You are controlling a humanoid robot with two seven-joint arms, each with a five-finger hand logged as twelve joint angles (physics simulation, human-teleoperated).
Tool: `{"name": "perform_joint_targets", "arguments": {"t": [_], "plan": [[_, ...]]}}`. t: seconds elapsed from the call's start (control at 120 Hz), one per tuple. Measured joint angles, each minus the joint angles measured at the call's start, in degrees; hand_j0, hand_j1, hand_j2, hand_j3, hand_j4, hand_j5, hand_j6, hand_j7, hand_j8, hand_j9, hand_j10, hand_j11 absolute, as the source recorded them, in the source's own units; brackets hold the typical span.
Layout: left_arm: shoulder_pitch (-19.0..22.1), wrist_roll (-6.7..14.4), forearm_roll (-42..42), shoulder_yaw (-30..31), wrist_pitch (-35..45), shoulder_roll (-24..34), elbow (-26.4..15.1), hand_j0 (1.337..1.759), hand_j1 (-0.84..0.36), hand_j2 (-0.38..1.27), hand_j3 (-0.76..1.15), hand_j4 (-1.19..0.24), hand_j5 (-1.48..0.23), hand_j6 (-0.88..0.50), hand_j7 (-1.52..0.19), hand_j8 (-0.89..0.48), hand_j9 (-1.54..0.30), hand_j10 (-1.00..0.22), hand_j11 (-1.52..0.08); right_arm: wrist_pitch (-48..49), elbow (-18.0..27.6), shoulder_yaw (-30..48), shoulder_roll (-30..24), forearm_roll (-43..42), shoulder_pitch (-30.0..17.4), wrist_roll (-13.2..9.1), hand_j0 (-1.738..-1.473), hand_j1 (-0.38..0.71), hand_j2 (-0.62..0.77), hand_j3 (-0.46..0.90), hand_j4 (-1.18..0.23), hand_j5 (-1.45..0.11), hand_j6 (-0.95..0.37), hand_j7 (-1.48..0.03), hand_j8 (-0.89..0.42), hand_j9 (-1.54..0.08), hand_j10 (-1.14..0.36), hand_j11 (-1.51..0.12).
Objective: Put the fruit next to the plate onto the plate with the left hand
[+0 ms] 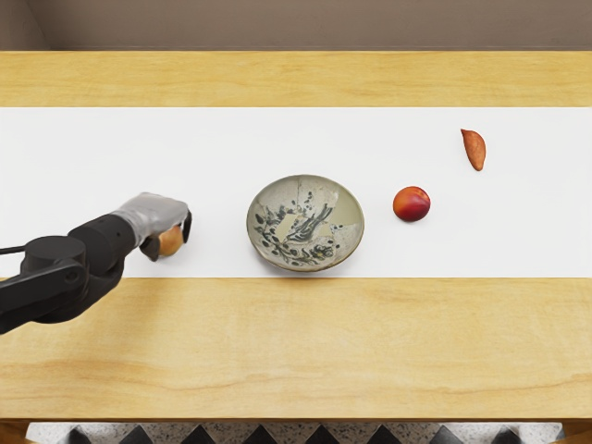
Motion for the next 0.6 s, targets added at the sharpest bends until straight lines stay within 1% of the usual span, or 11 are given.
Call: {"name": "perform_joint_targets", "arguments": {"t": [0.117, 0.15, 0.183, 0.225, 0.267, 0.308, 0.333, 0.375, 0.5, 0.533, 0.6], "plan": [[-1.0, 0.0, -0.4, 0.1, -0.4, -0.8, 0.8, 1.644, -0.28, 0.26, 0.0, -0.58, -0.98, -0.32, -1.0, -0.33, -1.03, -0.68, -1.03, 0.0, 0.0, 0.0, 0.0, 0.0, 0.0, 0.0, -1.658, -0.31, -0.01, 0.0, -0.04, -0.05, -0.04, -0.05, -0.04, -0.05, -0.04, -0.05], [-2.3, 0.0, -0.6, 0.1, -0.5, -0.8, 1.1, 1.645, -0.25, 0.24, 0.0, -0.6, -1.0, -0.33, -1.02, -0.34, -1.04, -0.69, -1.04, 0.0, 0.0, 0.0, 0.0, 0.0, 0.0, 0.0, -1.658, -0.31, -0.01, 0.0, -0.04, -0.05, -0.04, -0.05, -0.04, -0.05, -0.04, -0.05], [-3.6, 0.0, -0.7, 0.1, -0.6, -0.9, 1.3, 1.646, -0.25, 0.3, 0.0, -0.61, -1.02, -0.35, -1.03, -0.35, -1.05, -0.71, -1.05, 0.0, 0.0, 0.0, 0.0, 0.0, 0.0, 0.0, -1.658, -0.31, -0.01, 0.0, -0.04, -0.05, -0.04, -0.05, -0.04, -0.05, -0.04, -0.05], [-5.4, 0.0, -1.4, 0.1, -1.0, -1.1, 1.5, 1.647, -0.28, 0.4, 0.0, -0.6, -1.04, -0.33, -1.04, -0.36, -1.06, -0.7, -1.05, 0.0, 0.0, 0.0, 0.0, 0.0, 0.0, 0.0, -1.658, -0.31, -0.01, 0.0, -0.04, -0.05, -0.04, -0.05, -0.04, -0.05, -0.04, -0.05], [-7.6, 0.0, -2.4, 0.1, -1.5, -1.1, 1.6, 1.647, -0.29, 0.36, 0.0, -0.58, -1.05, -0.32, -1.05, -0.34, -1.06, -0.69, -1.06, 0.0, 0.0, 0.0, 0.0, 0.0, 0.0, 0.0, -1.658, -0.31, -0.01, 0.0, -0.04, -0.05, -0.04, -0.05, -0.04, -0.05, -0.04, -0.05], [-9.5, 0.0, -3.5, 0.1, -2.0, -1.1, 1.5, 1.648, -0.31, 0.46, 0.0, -0.56, -1.07, -0.3, -1.05, -0.34, -1.07, -0.69, -1.07, 0.0, -0.1, 0.0, 0.0, 0.0, 0.0, 0.0, -1.658, -0.31, -0.01, 0.0, -0.04, -0.05, -0.04, -0.05, -0.04, -0.05, -0.04, -0.05], [-10.7, 0.0, -4.2, 0.1, -2.4, -1.2, 1.4, 1.648, -0.32, 0.41, 0.0, -0.56, -1.08, -0.31, -1.06, -0.32, -1.07, -0.68, -1.07, 0.0, -0.2, 0.0, 0.0, 0.0, 0.0, 0.0, -1.658, -0.31, -0.01, 0.0, -0.04, -0.05, -0.04, -0.05, -0.04, -0.05, -0.04, -0.05], [-12.7, 0.0, -5.4, 0.1, -3.0, -2.2, 1.2, 1.648, -0.33, 0.49, 0.0, -0.55, -1.09, -0.29, -1.07, -0.32, -1.07, -0.68, -1.08, 0.0, -0.2, 0.0, 0.0, 0.0, -0.1, 0.0, -1.658, -0.31, -0.01, 0.0, -0.04, -0.05, -0.04, -0.05, -0.04, -0.05, -0.04, -0.05], [-15.9, 0.0, -7.3, 0.2, -4.2, -5.2, 0.6, 1.648, -0.32, 0.43, 0.0, -0.53, -1.1, -0.28, -1.08, -0.31, -1.08, -0.69, -1.08, 0.0, -0.3, -0.1, 0.0, 0.0, -0.4, 0.0, -1.658, -0.31, -0.01, 0.0, -0.04, -0.05, -0.04, -0.05, -0.04, -0.05, -0.04, -0.05], [-17.3, 0.0, -8.2, 0.2, -4.6, -6.3, 0.5, 1.649, -0.33, 0.47, 0.0, -0.52, -1.11, -0.28, -1.08, -0.32, -1.08, -0.69, -1.08, 0.0, -0.3, -0.1, 0.0, 0.0, -0.4, 0.0, -1.658, -0.31, -0.01, 0.0, -0.04, -0.05, -0.04, -0.05, -0.04, -0.05, -0.04, -0.05], [-19.5, 0.0, -9.6, 0.2, -5.1, -9.2, 0.5, 1.649, -0.33, 0.45, 0.0, -0.53, -1.11, -0.28, -1.08, -0.31, -1.07, -0.69, -1.08, 0.0, -0.3, -0.1, 0.0, 0.0, -0.4, 0.0, -1.658, -0.31, -0.01, 0.0, -0.04, -0.05, -0.04, -0.05, -0.04, -0.05, -0.04, -0.05]]}}
